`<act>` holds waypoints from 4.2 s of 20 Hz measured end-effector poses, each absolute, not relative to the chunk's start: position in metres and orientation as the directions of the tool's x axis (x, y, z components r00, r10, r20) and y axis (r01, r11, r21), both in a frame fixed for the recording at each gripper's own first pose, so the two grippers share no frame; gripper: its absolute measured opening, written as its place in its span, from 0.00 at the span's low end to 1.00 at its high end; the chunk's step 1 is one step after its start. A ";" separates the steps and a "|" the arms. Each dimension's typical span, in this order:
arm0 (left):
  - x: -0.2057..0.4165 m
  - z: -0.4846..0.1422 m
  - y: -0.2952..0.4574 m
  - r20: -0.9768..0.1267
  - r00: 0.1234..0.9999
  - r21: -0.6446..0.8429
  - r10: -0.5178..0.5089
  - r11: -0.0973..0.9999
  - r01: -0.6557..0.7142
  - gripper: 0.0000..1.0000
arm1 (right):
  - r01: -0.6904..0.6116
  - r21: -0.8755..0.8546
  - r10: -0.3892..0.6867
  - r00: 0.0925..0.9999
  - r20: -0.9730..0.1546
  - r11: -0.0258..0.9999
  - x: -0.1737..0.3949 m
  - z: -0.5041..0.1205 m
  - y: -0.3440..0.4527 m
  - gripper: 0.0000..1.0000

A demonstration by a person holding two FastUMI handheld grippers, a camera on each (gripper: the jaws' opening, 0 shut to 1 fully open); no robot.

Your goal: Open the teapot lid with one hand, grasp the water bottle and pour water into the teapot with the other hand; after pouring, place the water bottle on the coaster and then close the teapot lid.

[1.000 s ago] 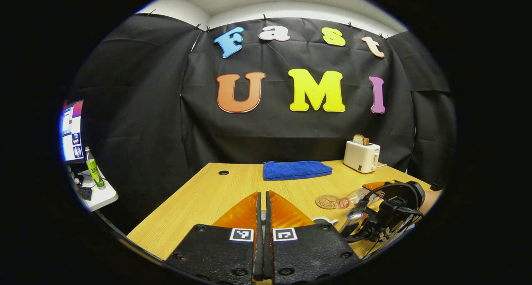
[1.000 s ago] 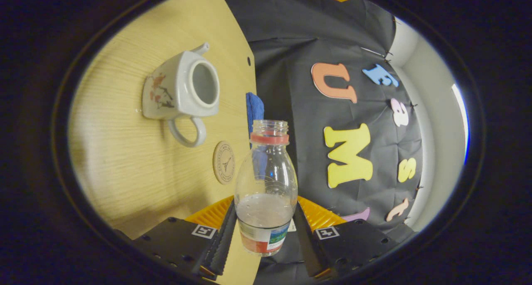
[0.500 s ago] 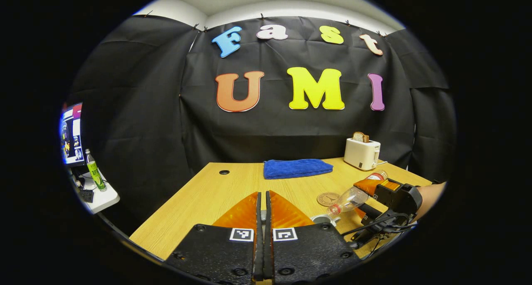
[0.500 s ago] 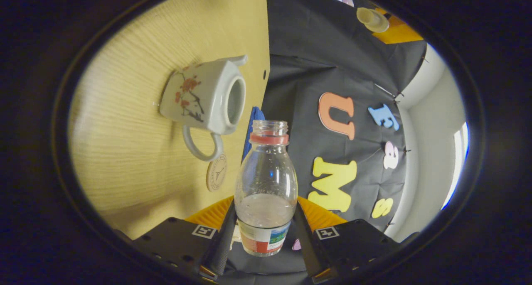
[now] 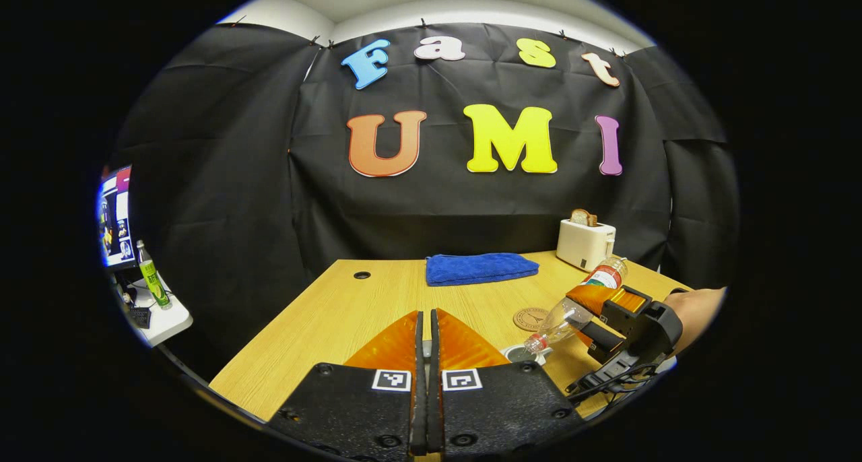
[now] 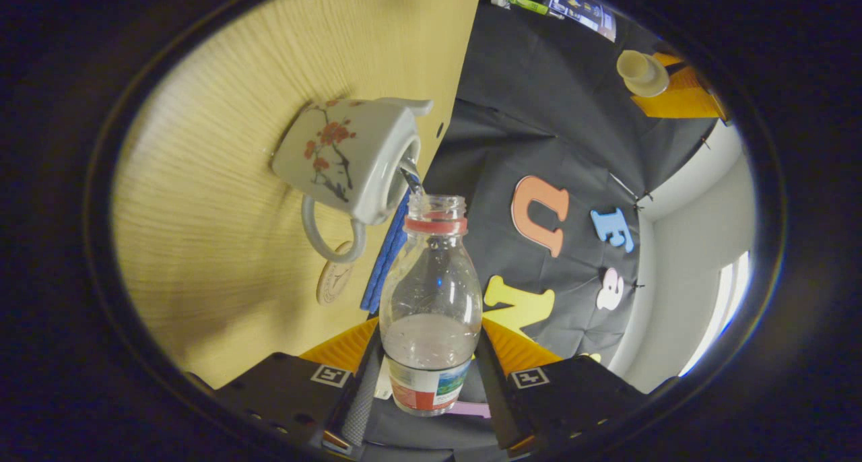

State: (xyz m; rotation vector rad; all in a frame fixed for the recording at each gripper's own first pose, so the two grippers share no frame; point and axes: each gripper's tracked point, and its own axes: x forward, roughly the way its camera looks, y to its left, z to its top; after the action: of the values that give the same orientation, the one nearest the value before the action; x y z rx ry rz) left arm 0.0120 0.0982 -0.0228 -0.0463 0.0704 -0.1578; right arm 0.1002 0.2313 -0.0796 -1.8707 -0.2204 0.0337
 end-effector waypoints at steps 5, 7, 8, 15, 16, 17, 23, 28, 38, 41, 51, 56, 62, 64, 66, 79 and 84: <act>0.012 -0.022 0.098 -0.067 0.985 -0.042 -0.159 0.987 0.156 0.03 | 0.181 -0.926 0.185 0.975 0.124 -0.332 0.104 -0.071 0.232 0.72; 0.012 -0.024 0.099 -0.070 0.985 -0.041 -0.158 0.987 0.155 0.03 | 0.200 -0.914 0.199 0.971 0.136 -0.352 0.100 -0.070 0.232 0.71; 0.012 -0.024 0.098 -0.072 0.985 -0.039 -0.158 0.987 0.155 0.03 | 0.214 -0.907 0.207 0.967 0.146 -0.362 0.098 -0.068 0.233 0.72; 0.013 -0.028 0.094 -0.085 0.983 -0.018 -0.161 0.987 0.160 0.03 | 0.310 -0.857 0.250 0.943 0.221 -0.411 0.098 -0.048 0.238 0.72; 0.013 -0.028 0.094 -0.087 0.983 -0.016 -0.159 0.987 0.159 0.03 | 0.318 -0.849 0.255 0.940 0.225 -0.423 0.098 -0.046 0.239 0.71; 0.013 -0.028 0.095 -0.088 0.984 -0.013 -0.157 0.988 0.157 0.03 | 0.321 -0.842 0.260 0.939 0.225 -0.433 0.098 -0.044 0.239 0.71; 0.012 -0.029 0.095 -0.089 0.984 -0.012 -0.154 0.988 0.153 0.03 | 0.375 -0.795 0.297 0.920 0.256 -0.476 0.097 -0.032 0.250 0.72; 0.013 -0.027 0.096 -0.086 0.983 -0.016 -0.160 0.987 0.159 0.03 | 0.406 -0.769 0.322 0.907 0.271 -0.494 0.095 -0.024 0.259 0.72; 0.014 -0.031 0.097 -0.098 0.983 -0.021 -0.159 0.987 0.157 0.03 | 0.455 -0.713 0.342 0.887 0.310 -0.534 0.090 -0.020 0.261 0.71; 0.014 -0.031 0.098 -0.096 0.984 -0.026 -0.152 0.988 0.151 0.03 | 0.452 -0.741 0.341 0.887 0.313 -0.496 0.091 -0.020 0.257 0.71; 0.017 -0.032 0.111 -0.099 0.986 -0.097 -0.133 0.988 0.124 0.03 | 0.123 -0.986 0.180 0.973 0.141 0.111 0.098 -0.068 0.205 0.73; 0.021 -0.036 0.101 -0.107 0.982 -0.087 -0.156 0.985 0.147 0.03 | 0.062 -0.885 0.134 0.981 0.139 0.461 0.106 -0.045 0.188 0.72; 0.024 -0.032 0.096 -0.093 0.985 -0.079 -0.146 0.987 0.139 0.03 | -0.114 -0.588 0.195 0.978 0.076 0.801 0.114 -0.014 0.184 0.73; 0.023 -0.029 0.099 -0.083 0.987 -0.091 -0.136 0.988 0.129 0.03 | -0.186 -0.433 0.234 0.970 0.060 0.882 0.116 0.003 0.189 0.71; 0.023 -0.029 0.099 -0.079 0.987 -0.098 -0.137 0.987 0.129 0.03 | -0.247 -0.268 0.266 0.963 0.036 0.931 0.128 0.004 0.194 0.71; 0.035 -0.043 0.102 -0.111 0.986 -0.118 -0.126 0.987 0.112 0.03 | -0.290 0.016 0.289 0.948 -0.131 0.957 0.220 -0.063 0.237 0.72; 0.038 -0.049 0.091 -0.127 0.981 -0.109 -0.148 0.985 0.134 0.03 | -0.271 -0.002 0.269 0.955 -0.126 0.963 0.223 -0.071 0.235 0.74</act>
State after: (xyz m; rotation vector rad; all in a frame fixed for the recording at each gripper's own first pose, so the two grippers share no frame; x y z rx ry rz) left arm 0.0377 0.0911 -0.0493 -0.1002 0.1357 -0.1424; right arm 0.2231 0.2355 -0.0709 -0.0189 0.1249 0.2741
